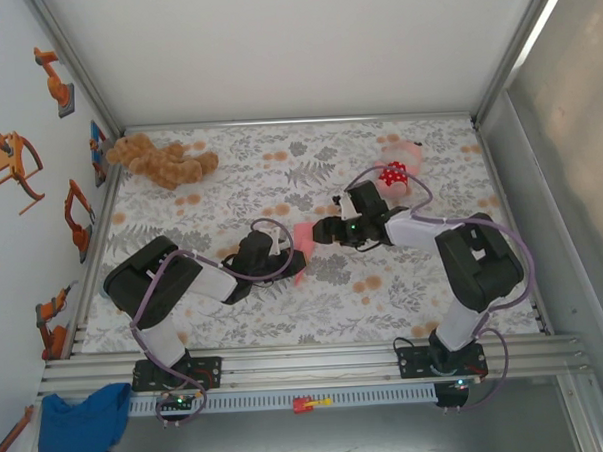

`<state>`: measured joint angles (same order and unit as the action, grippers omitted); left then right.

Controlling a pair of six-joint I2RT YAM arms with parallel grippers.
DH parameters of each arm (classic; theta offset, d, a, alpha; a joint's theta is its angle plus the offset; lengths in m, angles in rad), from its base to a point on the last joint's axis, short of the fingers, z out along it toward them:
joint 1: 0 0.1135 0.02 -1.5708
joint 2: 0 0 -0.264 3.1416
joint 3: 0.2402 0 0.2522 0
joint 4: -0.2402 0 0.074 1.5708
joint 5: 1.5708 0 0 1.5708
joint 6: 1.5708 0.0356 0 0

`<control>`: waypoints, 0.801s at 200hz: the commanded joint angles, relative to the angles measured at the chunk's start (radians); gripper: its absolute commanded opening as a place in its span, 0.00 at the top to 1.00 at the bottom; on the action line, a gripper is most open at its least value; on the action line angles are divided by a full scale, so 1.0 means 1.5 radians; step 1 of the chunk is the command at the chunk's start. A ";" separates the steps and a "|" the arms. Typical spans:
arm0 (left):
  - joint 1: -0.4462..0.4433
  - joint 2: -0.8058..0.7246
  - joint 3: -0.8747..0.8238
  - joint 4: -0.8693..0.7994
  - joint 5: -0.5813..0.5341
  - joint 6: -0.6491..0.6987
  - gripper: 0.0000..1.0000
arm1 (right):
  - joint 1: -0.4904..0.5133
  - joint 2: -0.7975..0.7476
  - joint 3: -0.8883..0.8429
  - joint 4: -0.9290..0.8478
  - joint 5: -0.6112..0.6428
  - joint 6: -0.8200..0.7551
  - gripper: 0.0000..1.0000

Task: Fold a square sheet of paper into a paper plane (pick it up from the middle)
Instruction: Fold the wing for the fifth time at the center of the table.

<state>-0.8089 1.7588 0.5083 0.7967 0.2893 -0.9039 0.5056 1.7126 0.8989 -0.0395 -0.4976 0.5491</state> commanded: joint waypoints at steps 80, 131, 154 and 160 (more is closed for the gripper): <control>0.006 0.017 0.005 0.014 0.017 -0.020 0.88 | 0.019 0.099 0.098 -0.073 0.025 -0.069 0.37; 0.006 0.047 0.007 0.013 0.012 -0.028 0.81 | 0.041 0.138 0.128 -0.103 0.055 -0.086 0.37; 0.006 0.056 0.006 0.012 0.009 -0.031 0.81 | 0.047 0.146 0.136 -0.109 0.059 -0.093 0.36; 0.006 0.058 0.005 0.010 0.008 -0.030 0.81 | 0.049 0.147 0.138 -0.110 0.058 -0.097 0.36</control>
<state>-0.8036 1.8050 0.5152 0.8513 0.3111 -0.9363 0.5495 1.8790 1.0893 -0.1978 -0.4335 0.4450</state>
